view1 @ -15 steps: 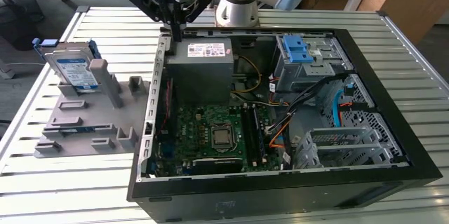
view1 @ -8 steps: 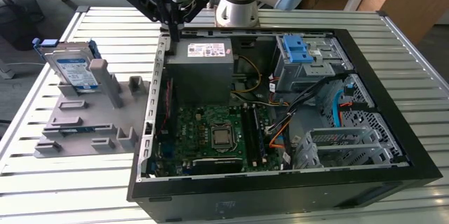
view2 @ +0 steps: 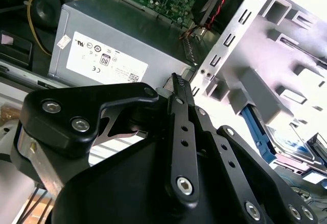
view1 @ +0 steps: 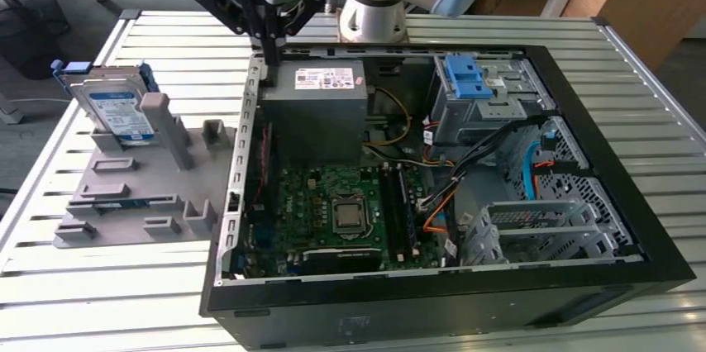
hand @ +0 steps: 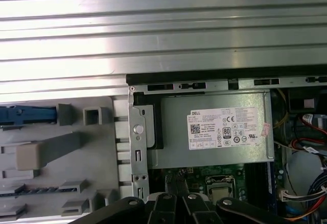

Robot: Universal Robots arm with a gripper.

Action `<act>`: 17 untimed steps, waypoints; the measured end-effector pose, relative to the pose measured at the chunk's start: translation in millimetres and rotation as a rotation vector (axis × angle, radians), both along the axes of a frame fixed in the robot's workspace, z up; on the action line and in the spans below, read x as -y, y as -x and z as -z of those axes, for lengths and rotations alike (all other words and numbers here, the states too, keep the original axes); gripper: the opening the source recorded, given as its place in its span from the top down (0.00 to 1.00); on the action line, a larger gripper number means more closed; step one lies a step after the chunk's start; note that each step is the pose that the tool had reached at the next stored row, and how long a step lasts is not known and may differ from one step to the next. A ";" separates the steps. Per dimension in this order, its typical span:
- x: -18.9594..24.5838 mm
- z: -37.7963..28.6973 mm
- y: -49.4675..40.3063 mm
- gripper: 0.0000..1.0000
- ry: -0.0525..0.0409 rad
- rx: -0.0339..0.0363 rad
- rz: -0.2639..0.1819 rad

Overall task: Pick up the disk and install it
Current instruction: 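Reach for the disk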

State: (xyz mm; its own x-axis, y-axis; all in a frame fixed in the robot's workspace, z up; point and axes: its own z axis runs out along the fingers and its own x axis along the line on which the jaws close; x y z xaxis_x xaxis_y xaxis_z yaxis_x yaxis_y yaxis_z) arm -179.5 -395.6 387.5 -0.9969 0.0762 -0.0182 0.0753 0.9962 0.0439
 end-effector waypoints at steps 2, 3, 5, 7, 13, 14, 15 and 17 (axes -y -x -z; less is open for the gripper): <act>-0.1 0.1 1.0 0.89 0.0000 -0.0005 0.000; -0.2 0.2 1.6 0.89 0.0000 -0.0008 0.000; -0.3 0.3 2.5 0.89 0.0000 -0.0015 0.000; -0.4 0.5 3.5 0.89 -0.0001 -0.0026 0.000; -0.8 1.2 5.1 0.89 -0.0004 -0.0116 0.000; -0.8 1.2 5.3 0.89 -0.0005 -0.0131 0.000; -0.8 1.3 5.3 0.89 -0.0006 -0.0135 0.000; -0.8 1.3 5.2 0.89 -0.0007 -0.0136 0.000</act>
State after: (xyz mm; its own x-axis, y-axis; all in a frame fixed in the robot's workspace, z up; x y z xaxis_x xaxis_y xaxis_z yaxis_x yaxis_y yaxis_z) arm -184.7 -394.8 386.1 -0.9971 0.0763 -0.0046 0.0760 0.9962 0.0436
